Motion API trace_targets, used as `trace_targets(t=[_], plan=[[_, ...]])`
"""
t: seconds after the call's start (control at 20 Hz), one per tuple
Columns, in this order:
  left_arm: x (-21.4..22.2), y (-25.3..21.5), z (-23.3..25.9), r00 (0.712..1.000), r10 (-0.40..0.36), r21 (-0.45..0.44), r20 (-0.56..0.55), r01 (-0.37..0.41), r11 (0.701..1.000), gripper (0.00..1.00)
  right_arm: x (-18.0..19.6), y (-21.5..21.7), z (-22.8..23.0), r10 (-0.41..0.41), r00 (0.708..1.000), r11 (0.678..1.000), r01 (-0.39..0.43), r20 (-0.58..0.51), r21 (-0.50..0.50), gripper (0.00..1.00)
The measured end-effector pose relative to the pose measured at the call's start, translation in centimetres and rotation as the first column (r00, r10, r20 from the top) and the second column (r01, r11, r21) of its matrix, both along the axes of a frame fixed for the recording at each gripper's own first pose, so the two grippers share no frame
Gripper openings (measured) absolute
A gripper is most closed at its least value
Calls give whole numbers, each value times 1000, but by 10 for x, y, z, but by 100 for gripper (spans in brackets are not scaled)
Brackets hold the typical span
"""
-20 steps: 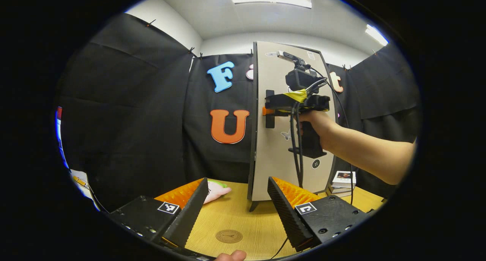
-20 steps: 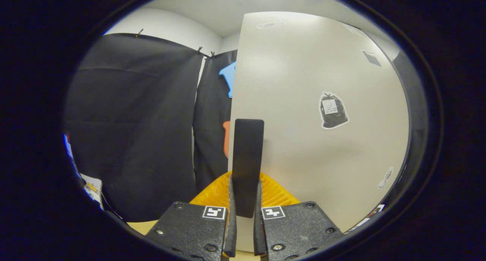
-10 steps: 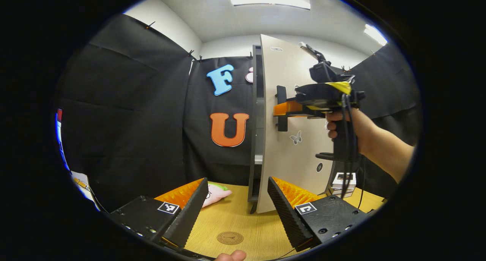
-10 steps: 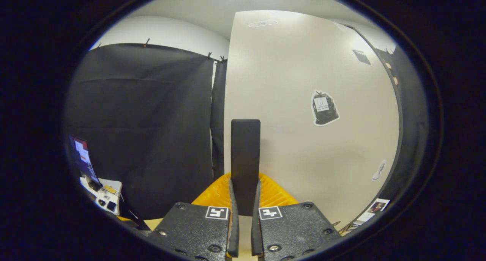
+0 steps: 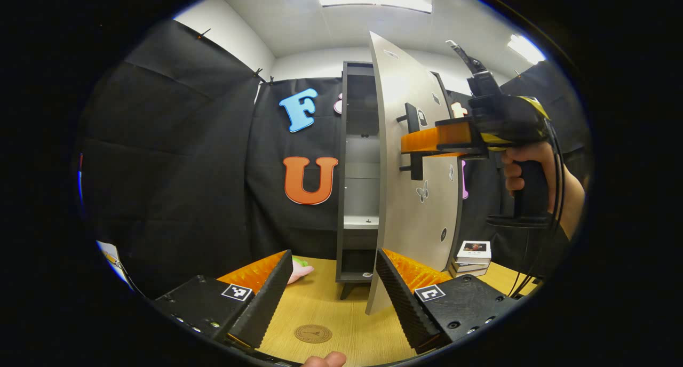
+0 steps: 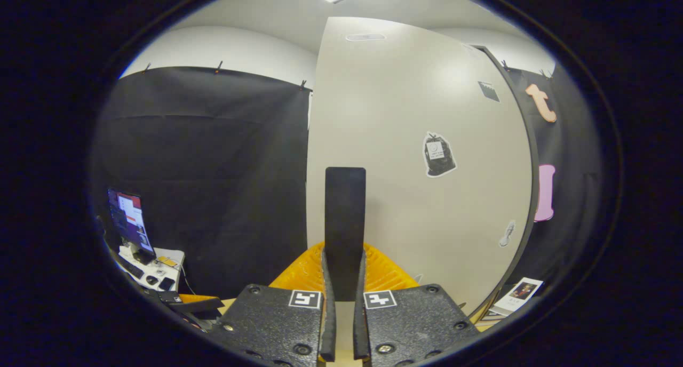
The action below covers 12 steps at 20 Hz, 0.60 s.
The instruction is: Open the cabinet door with the right hand, grasp the bottle in the cabinet with the left hand and place it on the coaster, then close the cabinet door with the right hand.
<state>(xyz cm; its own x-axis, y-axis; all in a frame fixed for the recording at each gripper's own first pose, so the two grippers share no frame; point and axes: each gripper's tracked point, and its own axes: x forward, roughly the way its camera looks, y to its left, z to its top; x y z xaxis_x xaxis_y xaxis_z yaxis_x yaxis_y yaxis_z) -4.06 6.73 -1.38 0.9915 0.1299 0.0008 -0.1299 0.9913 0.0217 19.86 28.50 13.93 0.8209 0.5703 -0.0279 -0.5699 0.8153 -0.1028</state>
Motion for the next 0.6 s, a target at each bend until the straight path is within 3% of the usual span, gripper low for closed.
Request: trace_targets(t=[0.35,0.6], plan=[[12,-39,-2,995,-103,5,-3,103,995,95,-16,-23,1,-13,1000,1000,13,0,-3,16],[18,-68,-7,986,-166,-25,-15,166,986,95,-23,-40,3,-70,997,998,70,12,10,16]])
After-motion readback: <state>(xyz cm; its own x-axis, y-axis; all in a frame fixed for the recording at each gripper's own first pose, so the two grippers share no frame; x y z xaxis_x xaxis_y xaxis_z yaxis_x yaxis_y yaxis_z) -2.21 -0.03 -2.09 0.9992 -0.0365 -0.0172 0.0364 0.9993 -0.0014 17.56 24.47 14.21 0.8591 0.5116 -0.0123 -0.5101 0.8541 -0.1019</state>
